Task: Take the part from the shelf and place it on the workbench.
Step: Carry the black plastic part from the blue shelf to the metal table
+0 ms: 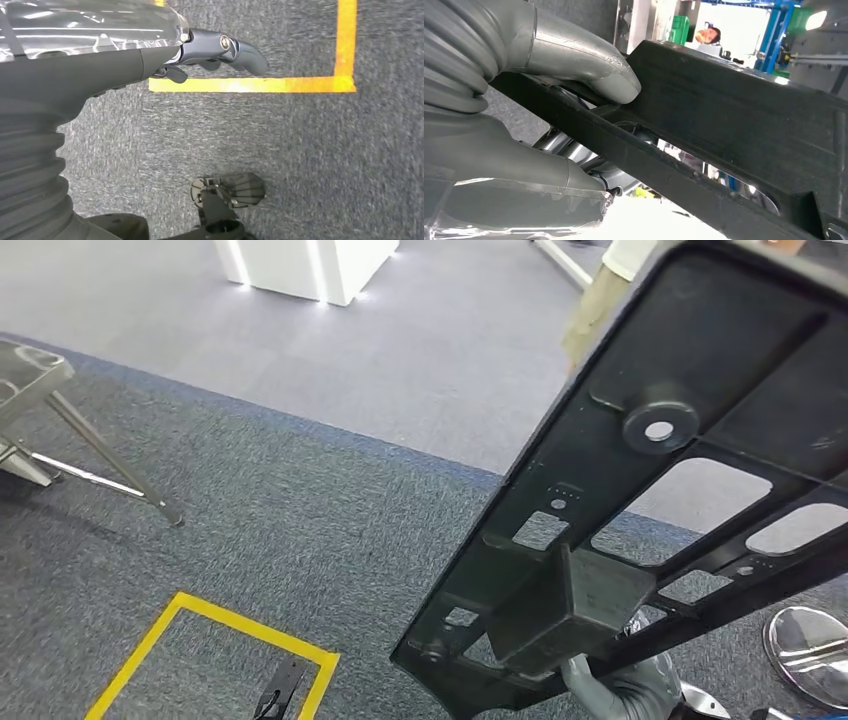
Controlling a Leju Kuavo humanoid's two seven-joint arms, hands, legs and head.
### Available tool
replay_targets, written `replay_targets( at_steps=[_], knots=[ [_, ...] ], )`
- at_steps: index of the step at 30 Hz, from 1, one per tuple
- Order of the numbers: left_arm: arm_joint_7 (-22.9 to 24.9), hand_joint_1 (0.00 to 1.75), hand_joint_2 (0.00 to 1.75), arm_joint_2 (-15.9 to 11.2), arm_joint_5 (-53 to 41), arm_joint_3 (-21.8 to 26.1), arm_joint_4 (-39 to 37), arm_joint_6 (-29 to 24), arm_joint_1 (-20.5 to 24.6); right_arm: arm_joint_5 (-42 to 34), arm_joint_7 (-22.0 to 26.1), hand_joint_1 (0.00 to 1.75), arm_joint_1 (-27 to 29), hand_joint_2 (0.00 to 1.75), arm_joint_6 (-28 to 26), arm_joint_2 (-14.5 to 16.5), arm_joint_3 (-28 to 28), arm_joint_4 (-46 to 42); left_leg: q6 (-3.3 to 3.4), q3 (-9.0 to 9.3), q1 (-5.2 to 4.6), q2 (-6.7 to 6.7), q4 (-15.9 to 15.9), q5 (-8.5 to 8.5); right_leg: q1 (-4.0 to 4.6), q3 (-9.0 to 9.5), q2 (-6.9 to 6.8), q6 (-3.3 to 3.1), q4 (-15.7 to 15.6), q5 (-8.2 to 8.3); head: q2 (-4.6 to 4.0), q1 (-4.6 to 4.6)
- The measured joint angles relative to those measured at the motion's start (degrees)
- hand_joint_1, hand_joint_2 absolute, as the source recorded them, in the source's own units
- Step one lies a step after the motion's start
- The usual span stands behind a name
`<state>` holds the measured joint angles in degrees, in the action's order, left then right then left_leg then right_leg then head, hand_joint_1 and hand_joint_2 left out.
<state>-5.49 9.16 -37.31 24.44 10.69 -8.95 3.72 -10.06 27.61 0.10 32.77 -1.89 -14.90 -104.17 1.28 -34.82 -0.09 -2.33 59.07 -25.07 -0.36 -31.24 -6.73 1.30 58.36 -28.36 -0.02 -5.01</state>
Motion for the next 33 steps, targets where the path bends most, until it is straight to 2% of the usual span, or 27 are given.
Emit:
replay_targets(
  at_steps=[1,2,4,5,6,7,8,9,11,12,13,15,16,17,19,21,22,23,24,26,27,28,30,31,33],
  knots=[
    [0.1,0.00,1.75,0.0,-0.2,0.0,0.0,0.0,0.0,0.0,0.0,1.75,-0.2,1.75,0.0,0.0,0.1,0.0,0.40,0.13,0.08,0.65,-0.3,0.18,-0.13,-0.04,0.70,0.31,0.4,-0.43,0.00,0.01],
    [0.3,0.00,1.75,0.0,-0.3,0.0,0.0,0.1,0.2,-0.1,0.0,1.75,-0.4,1.75,0.0,0.0,0.3,0.1,0.80,0.27,0.19,1.27,-0.6,0.37,-0.28,-0.57,2.00,0.55,1.8,-1.36,0.00,0.03],
    [0.4,0.00,1.75,0.0,-0.4,0.0,0.0,0.2,0.6,-0.2,0.1,1.75,-0.6,1.75,0.1,0.0,0.8,0.2,1.33,0.41,0.22,2.56,-0.8,0.56,-0.45,-3.65,5.26,0.76,8.1,-4.58,0.00,0.08],
    [0.4,0.00,1.75,0.0,-0.4,0.0,0.0,0.2,0.8,-0.3,0.1,1.75,-0.6,1.75,0.2,0.0,1.1,0.4,1.46,0.40,0.15,3.26,-0.8,0.57,-0.45,-5.80,6.09,0.80,11.9,-6.11,0.00,0.09],
    [0.4,0.00,1.75,0.0,-0.4,0.0,0.0,0.3,0.9,-0.3,0.1,1.75,-0.6,1.75,0.2,-0.1,1.3,0.6,1.52,0.42,0.08,4.04,-0.8,0.55,-0.44,-7.63,6.46,0.83,14.9,-6.81,0.00,0.09],
    [0.5,0.00,1.75,0.0,-0.4,0.0,0.0,0.3,0.9,-0.3,0.1,1.75,-0.6,1.75,0.3,-0.1,1.5,0.8,1.54,0.47,0.02,4.82,-0.7,0.53,-0.44,-8.62,6.62,0.80,15.9,-6.35,0.00,0.09],
    [0.5,0.00,1.75,0.0,-0.4,0.0,0.0,0.3,0.9,-0.3,0.1,1.75,-0.6,1.75,0.3,-0.2,1.7,0.9,1.51,0.54,0.00,5.63,-0.7,0.51,-0.45,-8.52,6.76,0.71,14.8,-4.76,0.00,0.09],
    [0.5,0.00,1.75,0.0,-0.4,0.0,0.0,0.3,0.9,-0.4,0.1,1.75,-0.7,1.75,0.4,-0.2,1.8,1.0,1.44,0.63,0.01,6.44,-0.6,0.45,-0.47,-7.41,7.18,0.56,11.7,-2.38,0.00,0.09],
    [0.5,0.00,1.75,0.1,-0.3,0.0,0.0,0.3,1.0,-0.6,0.1,1.75,-1.1,1.75,0.8,-0.3,1.8,1.2,1.11,0.54,0.04,7.86,-0.3,0.28,-0.66,-4.47,9.94,0.26,4.2,1.44,0.00,0.08],
    [0.5,0.00,1.75,0.1,-0.2,0.0,0.0,0.3,1.0,-0.8,0.1,1.75,-1.3,1.75,1.0,-0.3,1.8,1.4,0.83,0.37,0.09,8.49,-0.2,0.25,-0.69,-3.52,11.06,0.16,1.8,2.30,0.00,0.08],
    [0.5,0.00,1.75,0.1,0.0,0.0,0.0,0.2,1.0,-1.1,0.1,1.75,-1.6,1.75,1.3,-0.4,1.8,1.7,0.48,0.16,0.18,9.09,-0.2,0.25,-0.64,-3.14,11.75,0.02,0.7,2.41,0.00,0.08],
    [0.5,0.00,1.75,0.1,0.4,0.1,0.0,0.0,0.7,-1.5,0.1,1.75,-2.4,1.75,1.7,-0.4,1.8,2.2,-0.30,-0.11,0.35,10.08,-0.3,0.34,-0.58,-2.88,10.67,-0.46,0.3,2.49,0.00,0.08],
    [0.5,0.00,1.75,0.1,0.5,0.1,0.0,-0.1,0.5,-1.6,0.0,1.75,-2.9,1.75,1.9,-0.4,1.8,2.4,-0.60,-0.25,0.31,9.46,0.0,0.10,-0.64,-2.63,10.01,-0.81,-0.1,2.58,0.00,0.07],
    [0.5,0.00,1.75,0.1,0.7,0.2,0.0,-0.2,0.5,-1.8,0.0,1.75,-3.4,1.75,2.1,-0.3,1.8,2.7,-0.86,-0.76,0.22,8.13,1.1,-0.66,-0.72,-2.36,9.23,-1.18,-0.4,2.66,0.00,0.03],
    [0.4,0.00,1.75,0.1,0.7,0.2,0.0,-0.3,0.5,-2.1,0.0,1.75,-3.9,1.75,2.3,-0.3,1.7,3.1,-1.29,-3.38,0.21,4.60,6.8,-3.82,-0.61,-1.90,7.46,-1.75,-0.8,2.57,0.00,-0.04],
    [0.3,0.00,1.75,0.1,0.8,0.3,0.0,-0.3,0.5,-2.2,-0.1,1.75,-4.2,1.75,2.4,-0.3,1.7,3.5,-1.74,-6.99,0.55,3.16,13.9,-6.77,-0.41,-1.76,5.63,-1.99,-0.7,2.33,0.00,-0.07],
    [0.3,0.00,1.75,0.1,0.8,0.3,0.0,-0.3,0.4,-2.2,-0.1,1.75,-4.2,1.75,2.5,-0.3,1.7,3.8,-1.92,-7.80,0.71,2.91,15.4,-6.89,-0.37,-1.70,4.78,-1.97,-0.7,2.21,0.00,-0.07],
    [0.3,0.00,1.75,0.1,0.8,0.4,0.0,-0.3,0.3,-2.3,-0.1,1.75,-4.3,1.75,2.6,-0.3,1.7,4.0,-2.07,-7.49,0.84,2.66,14.7,-5.96,-0.37,-1.62,4.00,-1.87,-0.7,2.09,0.00,-0.07],
    [0.2,0.00,1.75,0.1,0.8,0.4,0.0,-0.4,0.2,-2.3,-0.1,1.75,-4.5,1.75,2.6,-0.3,1.7,4.2,-2.13,-5.95,0.92,2.22,11.8,-4.17,-0.39,-1.45,3.27,-1.72,-0.7,1.93,0.00,-0.07],
    [0.1,0.00,1.75,0.1,0.8,0.6,0.0,-0.4,0.2,-2.3,-0.2,1.75,-4.7,1.75,2.7,-0.3,1.7,4.4,-1.85,-1.67,0.75,0.20,3.8,-0.94,-0.25,-1.02,2.01,-1.23,-0.6,1.55,0.00,-0.07],
    [0.1,0.00,1.75,0.1,0.8,0.6,0.0,-0.5,0.2,-2.3,-0.2,1.75,-4.9,1.75,2.7,-0.3,1.7,4.5,-1.48,-0.26,0.57,-0.51,1.1,-0.16,-0.13,-0.85,1.50,-0.95,-0.6,1.39,0.00,-0.07],
    [0.0,0.00,1.75,0.1,0.8,0.7,0.0,-0.5,0.2,-2.4,-0.2,1.75,-5.0,1.75,2.7,-0.3,1.7,4.6,-1.08,0.32,0.33,-0.85,-0.2,-0.01,0.00,-0.74,1.03,-0.66,-0.5,1.29,0.00,-0.06],
    [0.0,0.00,1.75,0.0,0.8,0.8,0.0,-0.5,0.0,-2.4,-0.3,1.75,-5.3,1.75,2.8,-0.2,1.6,4.8,-0.22,0.24,0.07,0.17,-0.5,0.00,0.01,-0.52,0.11,-0.02,-0.7,1.20,0.00,-0.06],
    [0.0,0.00,1.75,0.0,0.9,0.9,0.0,-0.5,-0.1,-2.4,-0.3,1.75,-5.4,1.75,2.8,-0.2,1.6,4.8,0.15,0.38,0.09,0.76,-0.7,0.12,-0.13,-0.39,0.36,0.34,-0.5,0.94,0.00,-0.05],
    [0.0,0.00,1.75,0.0,1.0,1.0,0.0,-0.6,-0.1,-2.5,-0.3,1.75,-5.7,1.75,2.8,-0.2,1.5,4.9,0.95,0.79,0.33,1.86,-1.3,0.43,-0.44,-1.47,2.87,0.87,2.4,-1.03,0.00,-0.03]
  ],
)
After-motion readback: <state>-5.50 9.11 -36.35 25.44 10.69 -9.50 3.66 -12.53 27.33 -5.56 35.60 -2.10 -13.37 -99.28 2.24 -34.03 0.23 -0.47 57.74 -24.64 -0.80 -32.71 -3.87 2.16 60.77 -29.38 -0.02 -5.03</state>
